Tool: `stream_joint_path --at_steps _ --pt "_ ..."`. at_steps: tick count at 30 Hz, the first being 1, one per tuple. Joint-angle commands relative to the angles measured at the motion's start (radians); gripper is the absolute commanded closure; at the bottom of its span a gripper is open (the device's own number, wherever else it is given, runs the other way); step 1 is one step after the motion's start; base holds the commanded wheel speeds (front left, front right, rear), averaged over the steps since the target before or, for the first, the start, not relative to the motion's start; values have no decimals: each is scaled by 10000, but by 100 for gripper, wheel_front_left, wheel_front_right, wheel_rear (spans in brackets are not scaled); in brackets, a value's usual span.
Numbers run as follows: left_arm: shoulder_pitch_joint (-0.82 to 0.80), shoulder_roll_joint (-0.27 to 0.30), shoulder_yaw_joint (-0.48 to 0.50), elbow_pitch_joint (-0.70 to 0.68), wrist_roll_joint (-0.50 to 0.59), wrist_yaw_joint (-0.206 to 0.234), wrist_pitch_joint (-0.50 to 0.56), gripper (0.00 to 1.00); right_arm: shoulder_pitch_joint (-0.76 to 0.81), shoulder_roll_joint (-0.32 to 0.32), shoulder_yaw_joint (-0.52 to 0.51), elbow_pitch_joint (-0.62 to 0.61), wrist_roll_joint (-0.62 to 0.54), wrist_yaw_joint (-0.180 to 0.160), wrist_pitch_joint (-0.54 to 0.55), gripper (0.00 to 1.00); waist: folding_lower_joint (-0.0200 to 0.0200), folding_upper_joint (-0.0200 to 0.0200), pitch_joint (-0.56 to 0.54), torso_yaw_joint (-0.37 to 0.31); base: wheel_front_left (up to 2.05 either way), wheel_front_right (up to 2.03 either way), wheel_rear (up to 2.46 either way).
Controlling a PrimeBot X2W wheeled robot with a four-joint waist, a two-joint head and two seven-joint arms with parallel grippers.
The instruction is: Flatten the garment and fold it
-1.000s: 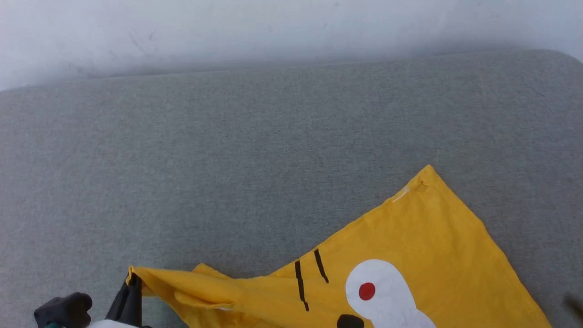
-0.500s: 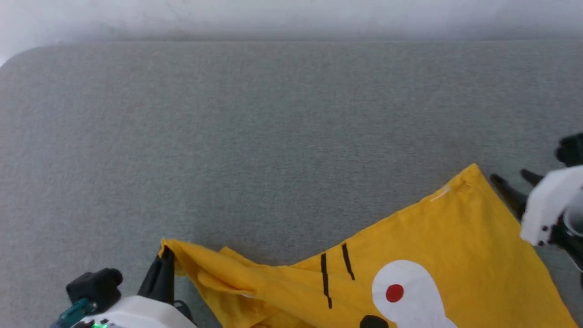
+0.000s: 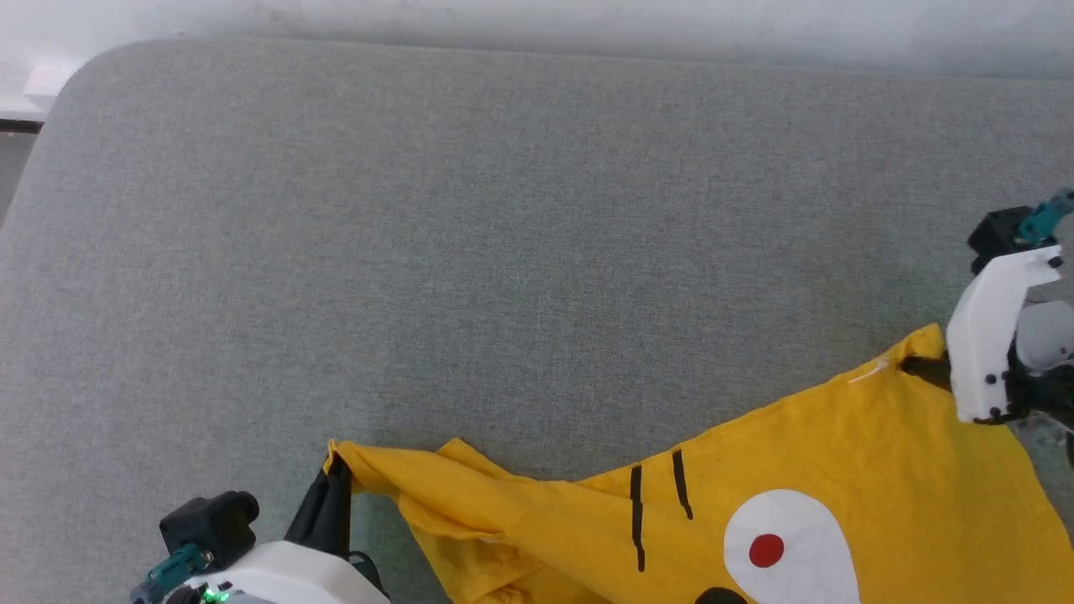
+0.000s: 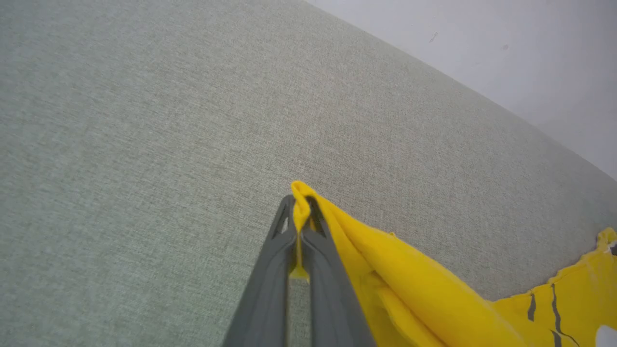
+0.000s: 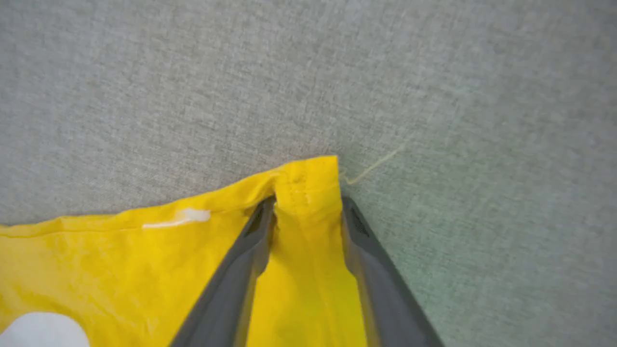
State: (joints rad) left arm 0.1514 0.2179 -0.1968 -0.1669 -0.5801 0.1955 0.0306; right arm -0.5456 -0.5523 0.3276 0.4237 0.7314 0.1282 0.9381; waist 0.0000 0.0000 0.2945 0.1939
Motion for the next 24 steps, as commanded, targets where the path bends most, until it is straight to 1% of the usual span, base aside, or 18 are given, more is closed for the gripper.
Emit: stream_joint_path --at_steps 1,6,10,11,12,14,17,21,24 --pt "-230 44 44 44 -58 -18 -65 100 889 463 718 329 220 25 541 100 0 0 -81 -63 0 0 0" --pt "-312 368 244 -43 19 24 25 100 655 226 815 -331 219 25 377 100 0 0 -487 -380 0 0 0" --pt "-828 917 490 -404 63 -99 365 100 412 -114 410 -1270 278 25 -285 100 0 0 -836 -621 0 0 0" --pt "-828 917 490 -404 63 -99 365 100 412 -114 410 -1270 278 25 -285 100 0 0 -836 -621 0 0 0" --pt "-1111 1072 563 -491 93 -148 446 100 333 -239 230 -1510 238 25 -507 100 0 0 -898 -686 0 0 0" --pt "-1826 1361 732 -586 113 -243 629 100 131 -463 -125 -1904 58 25 -919 100 0 0 -1036 -862 0 0 0" --pt "-3253 1882 887 -295 213 -508 950 100 -318 -559 -642 -2169 -332 25 -1442 100 0 0 -1144 -1212 0 0 0" --pt "-5505 2344 901 828 119 -995 1474 100 -1321 -267 -1063 -1910 -872 25 -2162 100 0 0 -1010 -1767 0 0 0" --pt "-7299 2590 791 2060 252 -1340 1619 100 -2267 38 -1070 -1438 -1220 25 -2900 100 0 0 -766 -2164 0 0 0"
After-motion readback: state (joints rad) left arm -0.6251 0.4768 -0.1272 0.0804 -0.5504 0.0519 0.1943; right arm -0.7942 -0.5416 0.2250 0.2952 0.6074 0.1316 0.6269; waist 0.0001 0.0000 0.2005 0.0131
